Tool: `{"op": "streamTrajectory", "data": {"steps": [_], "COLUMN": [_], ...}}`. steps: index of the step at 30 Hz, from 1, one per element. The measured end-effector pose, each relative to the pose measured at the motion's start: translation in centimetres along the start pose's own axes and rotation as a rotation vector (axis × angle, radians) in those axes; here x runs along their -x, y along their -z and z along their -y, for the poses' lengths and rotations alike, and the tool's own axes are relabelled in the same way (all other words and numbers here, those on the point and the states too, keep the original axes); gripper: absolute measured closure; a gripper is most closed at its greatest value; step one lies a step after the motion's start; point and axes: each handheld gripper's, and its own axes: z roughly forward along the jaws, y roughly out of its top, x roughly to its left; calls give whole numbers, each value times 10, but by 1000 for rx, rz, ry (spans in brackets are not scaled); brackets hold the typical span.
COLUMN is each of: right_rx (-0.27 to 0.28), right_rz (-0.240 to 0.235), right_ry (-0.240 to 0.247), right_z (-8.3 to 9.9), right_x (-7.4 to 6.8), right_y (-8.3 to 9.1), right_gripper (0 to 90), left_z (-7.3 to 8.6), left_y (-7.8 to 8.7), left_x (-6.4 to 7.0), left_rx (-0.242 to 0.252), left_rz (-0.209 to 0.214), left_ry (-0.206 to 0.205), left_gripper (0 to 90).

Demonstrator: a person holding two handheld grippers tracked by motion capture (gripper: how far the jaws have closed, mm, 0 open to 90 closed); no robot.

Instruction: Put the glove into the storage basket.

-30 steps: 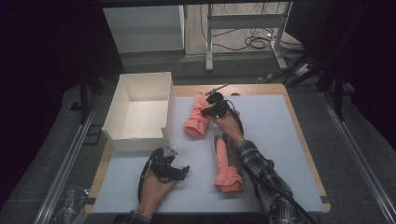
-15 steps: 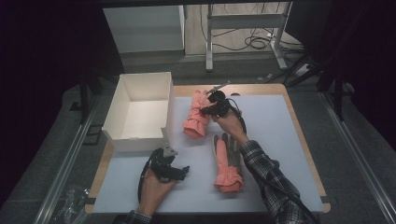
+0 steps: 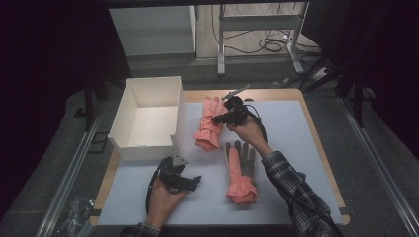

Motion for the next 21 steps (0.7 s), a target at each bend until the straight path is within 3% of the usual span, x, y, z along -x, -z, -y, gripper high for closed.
{"op": "streamTrajectory", "data": {"steps": [21], "right_rx": [13], "right_rz": [-71], "right_ry": [40], "right_z": [21], "right_x": [-26], "right_y": [54], "right_gripper": [867], "left_z": [0], "left_y": [0], "left_x": [0], "left_rx": [4], "left_rz": [1], "left_ry": [5], "left_gripper": [12]}}
